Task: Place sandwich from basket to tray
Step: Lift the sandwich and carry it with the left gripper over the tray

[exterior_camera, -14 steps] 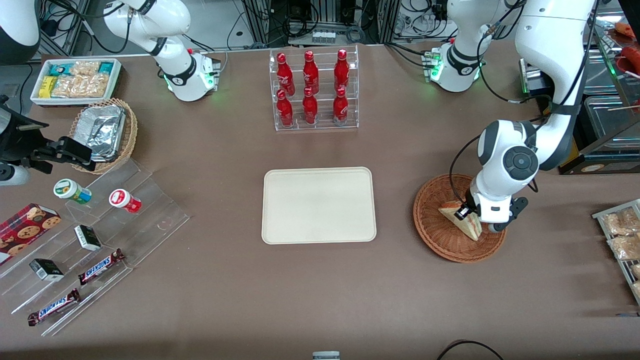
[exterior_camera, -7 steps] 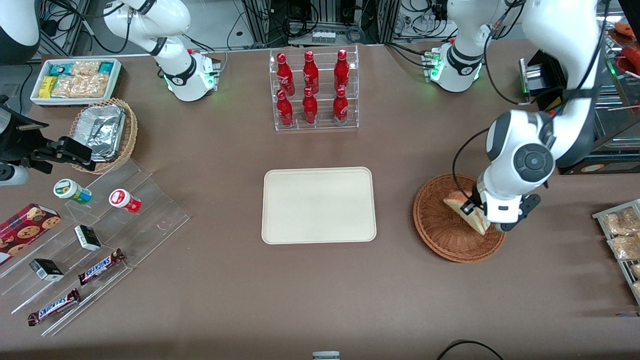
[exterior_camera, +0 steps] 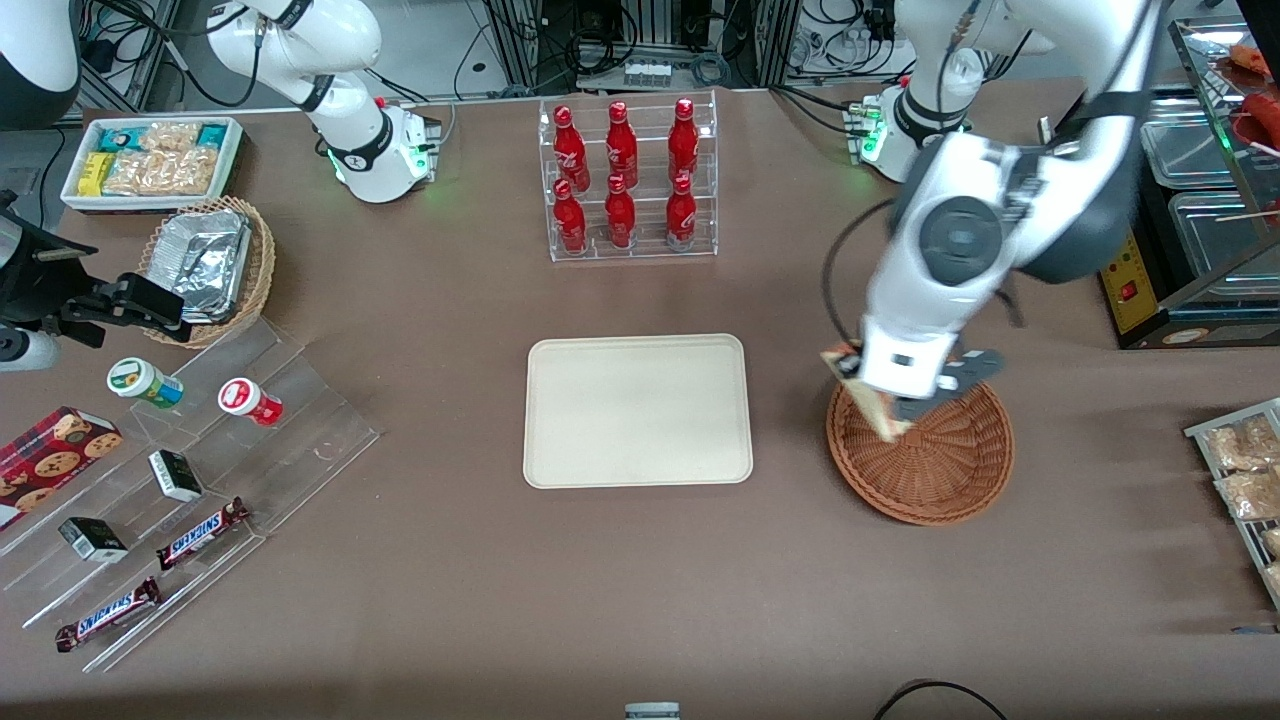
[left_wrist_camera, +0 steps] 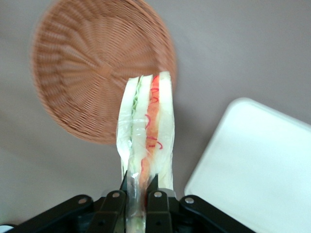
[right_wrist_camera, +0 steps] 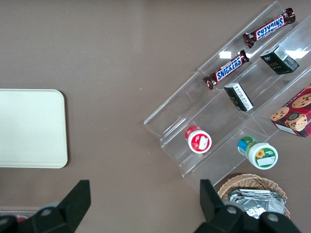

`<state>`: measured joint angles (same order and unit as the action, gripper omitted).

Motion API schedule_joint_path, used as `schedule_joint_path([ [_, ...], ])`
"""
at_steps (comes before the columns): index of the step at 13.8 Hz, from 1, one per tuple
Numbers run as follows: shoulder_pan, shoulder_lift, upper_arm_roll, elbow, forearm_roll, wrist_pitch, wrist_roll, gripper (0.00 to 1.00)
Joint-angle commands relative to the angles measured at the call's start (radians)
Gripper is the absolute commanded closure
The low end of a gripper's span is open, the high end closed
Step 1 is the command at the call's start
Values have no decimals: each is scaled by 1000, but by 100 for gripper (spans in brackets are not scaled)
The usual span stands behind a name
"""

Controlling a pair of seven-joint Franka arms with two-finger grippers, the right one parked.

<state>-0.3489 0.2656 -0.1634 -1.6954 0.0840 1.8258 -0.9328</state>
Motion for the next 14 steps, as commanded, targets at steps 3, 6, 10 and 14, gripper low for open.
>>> schedule_joint_path([
  [3, -174, 211, -4, 195, -13, 41, -8, 100],
  [6, -248, 334, -4, 290, -4, 72, 8, 100],
  [10, -310, 418, -15, 289, 0, 230, 9, 100],
  [14, -337, 474, -15, 286, 59, 299, 0, 100],
])
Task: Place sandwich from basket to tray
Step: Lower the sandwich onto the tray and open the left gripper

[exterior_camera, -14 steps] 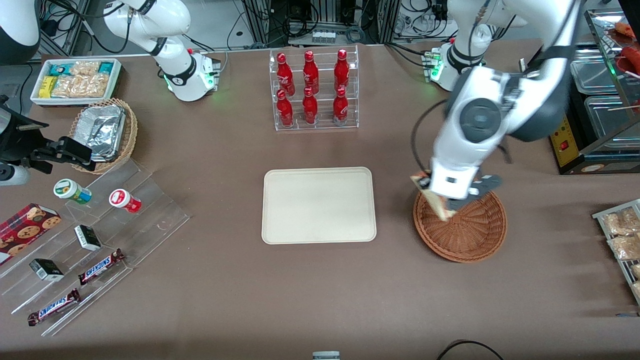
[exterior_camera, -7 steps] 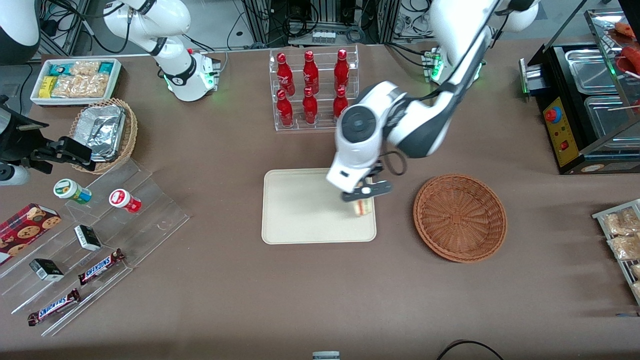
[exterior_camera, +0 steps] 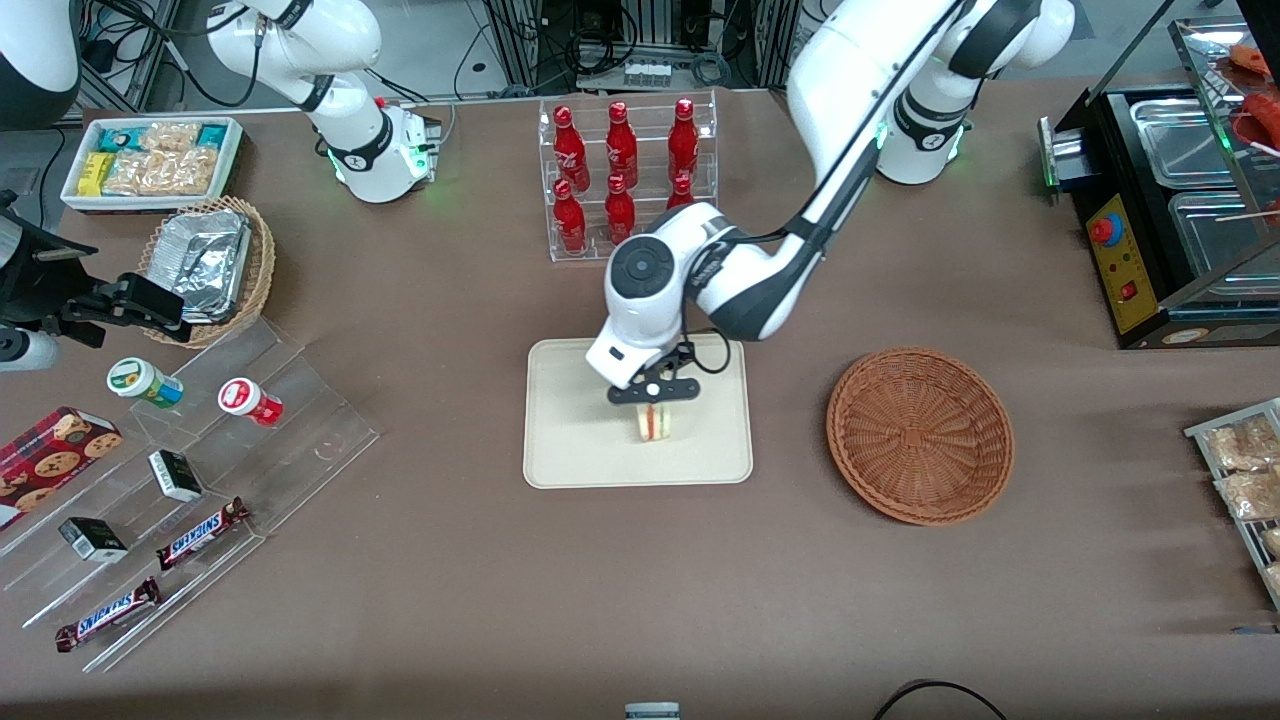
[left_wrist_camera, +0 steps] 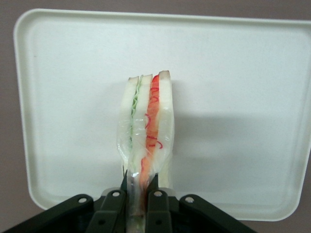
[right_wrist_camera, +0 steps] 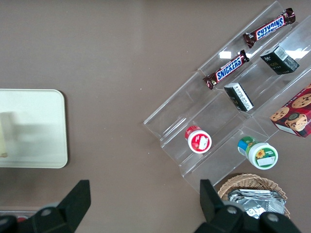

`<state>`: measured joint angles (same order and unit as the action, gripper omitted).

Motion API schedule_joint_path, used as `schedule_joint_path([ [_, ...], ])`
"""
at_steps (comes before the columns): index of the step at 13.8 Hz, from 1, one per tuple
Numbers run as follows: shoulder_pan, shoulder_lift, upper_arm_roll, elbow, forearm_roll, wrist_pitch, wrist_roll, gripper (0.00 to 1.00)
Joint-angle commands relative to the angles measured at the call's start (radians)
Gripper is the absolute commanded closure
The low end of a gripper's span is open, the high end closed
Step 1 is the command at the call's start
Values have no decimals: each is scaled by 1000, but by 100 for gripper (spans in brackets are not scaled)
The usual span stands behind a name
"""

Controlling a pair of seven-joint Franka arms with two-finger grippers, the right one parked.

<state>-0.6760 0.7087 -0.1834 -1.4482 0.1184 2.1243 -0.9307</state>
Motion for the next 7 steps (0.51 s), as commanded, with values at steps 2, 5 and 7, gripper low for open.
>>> schedule_joint_path([
  [2, -10, 37, 5, 39, 23, 14, 3, 100],
  [5, -10, 57, 5, 43, 24, 25, 4, 86],
  [7, -10, 57, 5, 45, 24, 26, 1, 14],
])
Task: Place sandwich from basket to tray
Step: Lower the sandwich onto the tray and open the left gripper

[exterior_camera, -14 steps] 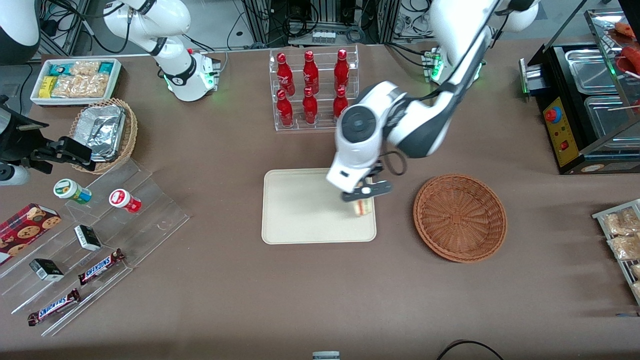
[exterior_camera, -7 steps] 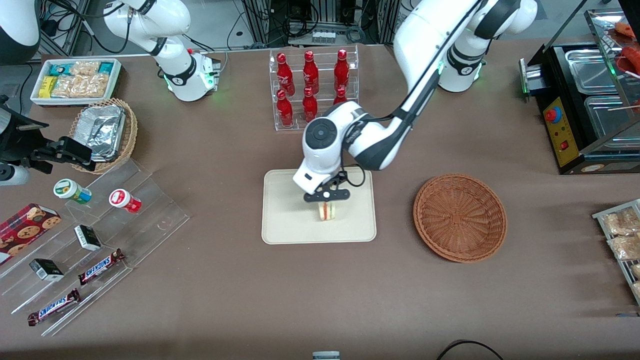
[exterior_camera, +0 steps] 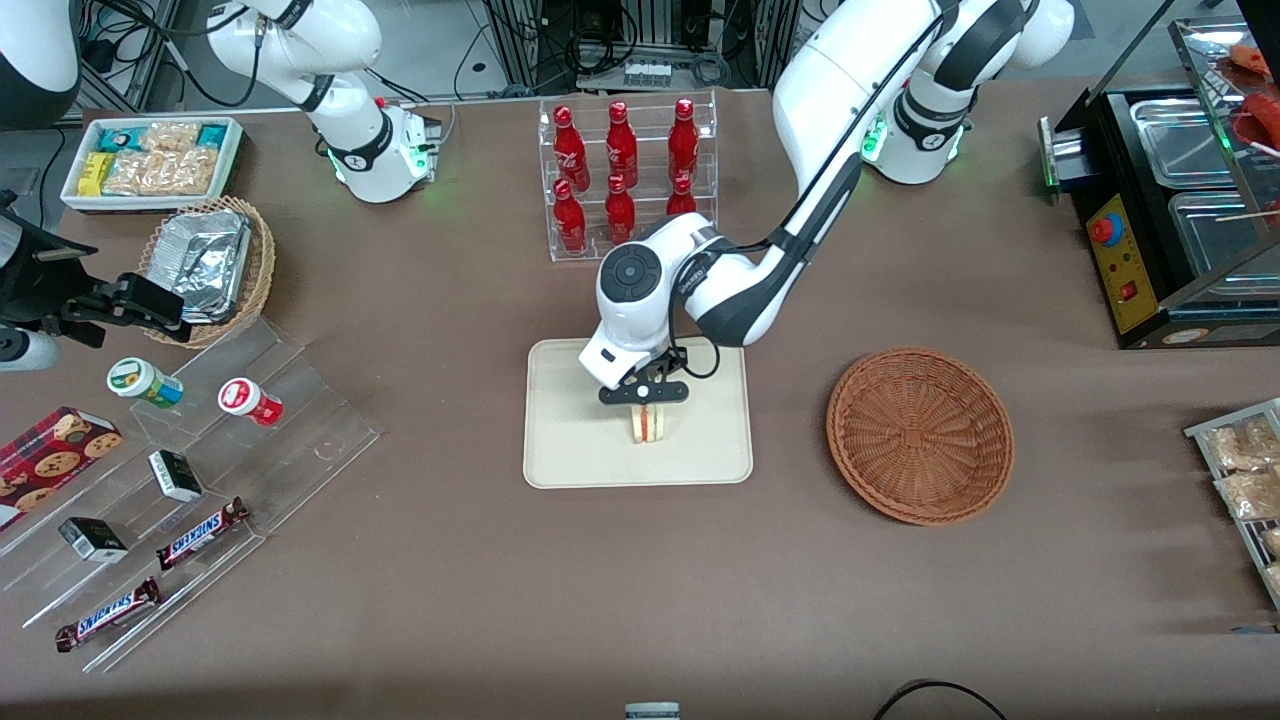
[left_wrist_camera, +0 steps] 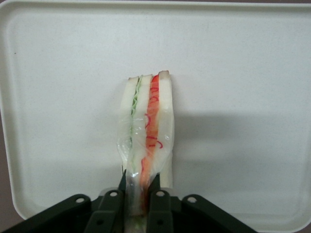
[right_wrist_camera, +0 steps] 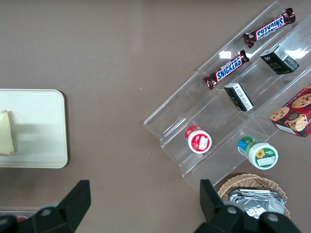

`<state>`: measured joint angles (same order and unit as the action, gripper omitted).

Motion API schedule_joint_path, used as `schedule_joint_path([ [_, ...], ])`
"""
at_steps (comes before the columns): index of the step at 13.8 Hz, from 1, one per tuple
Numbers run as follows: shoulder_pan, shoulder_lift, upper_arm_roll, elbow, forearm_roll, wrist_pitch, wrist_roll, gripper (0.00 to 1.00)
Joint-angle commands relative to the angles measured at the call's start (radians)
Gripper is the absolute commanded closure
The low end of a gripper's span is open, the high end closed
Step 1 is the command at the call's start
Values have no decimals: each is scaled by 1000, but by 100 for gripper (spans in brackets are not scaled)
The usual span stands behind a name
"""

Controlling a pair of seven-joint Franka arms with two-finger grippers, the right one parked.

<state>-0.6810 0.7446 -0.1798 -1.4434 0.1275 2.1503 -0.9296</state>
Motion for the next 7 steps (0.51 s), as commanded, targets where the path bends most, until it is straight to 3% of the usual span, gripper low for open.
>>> schedule_joint_path([
  [1, -5, 19, 2, 41, 15, 0, -3, 3],
  [5, 1, -57, 2, 37, 3, -35, -14, 1],
  [7, 18, -169, 5, 37, -21, -183, -64, 1],
])
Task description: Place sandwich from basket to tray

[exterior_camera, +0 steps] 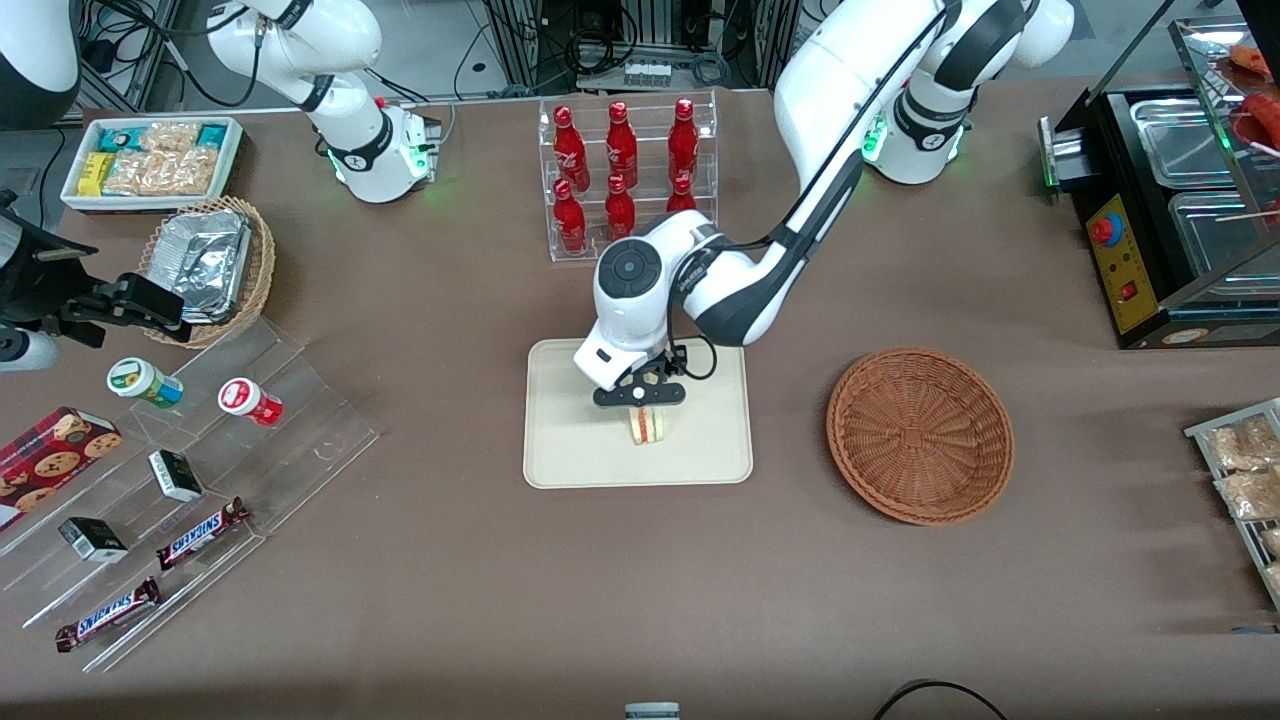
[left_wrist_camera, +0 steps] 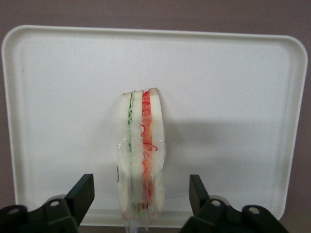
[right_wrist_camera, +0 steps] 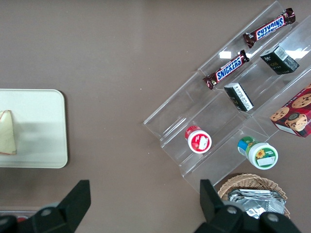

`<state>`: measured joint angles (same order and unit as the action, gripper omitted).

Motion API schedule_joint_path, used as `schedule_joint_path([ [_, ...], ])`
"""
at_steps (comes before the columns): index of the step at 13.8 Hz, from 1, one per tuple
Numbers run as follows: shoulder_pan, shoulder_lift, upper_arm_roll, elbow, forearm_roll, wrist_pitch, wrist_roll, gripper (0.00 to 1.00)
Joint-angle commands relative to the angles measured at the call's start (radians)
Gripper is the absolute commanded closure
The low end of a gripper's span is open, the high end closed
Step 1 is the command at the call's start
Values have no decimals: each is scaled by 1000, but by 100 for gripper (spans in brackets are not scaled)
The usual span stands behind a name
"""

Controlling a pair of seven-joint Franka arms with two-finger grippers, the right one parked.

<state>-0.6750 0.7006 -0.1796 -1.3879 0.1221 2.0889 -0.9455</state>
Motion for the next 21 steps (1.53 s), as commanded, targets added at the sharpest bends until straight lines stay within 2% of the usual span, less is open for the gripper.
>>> schedule_joint_path([
  [1, 35, -183, 6, -22, -39, -191, -102, 1],
  [5, 139, -349, 6, -26, -29, -433, -116, 1],
  [8, 219, -433, 8, -26, 4, -515, -79, 1],
  [11, 314, -495, 8, -28, 4, -607, 77, 1],
  [16, 471, -562, 6, -29, 4, -648, 316, 1],
  [19, 583, -604, 6, -31, -16, -693, 517, 1],
  [21, 612, -634, 38, -40, -39, -724, 626, 1],
])
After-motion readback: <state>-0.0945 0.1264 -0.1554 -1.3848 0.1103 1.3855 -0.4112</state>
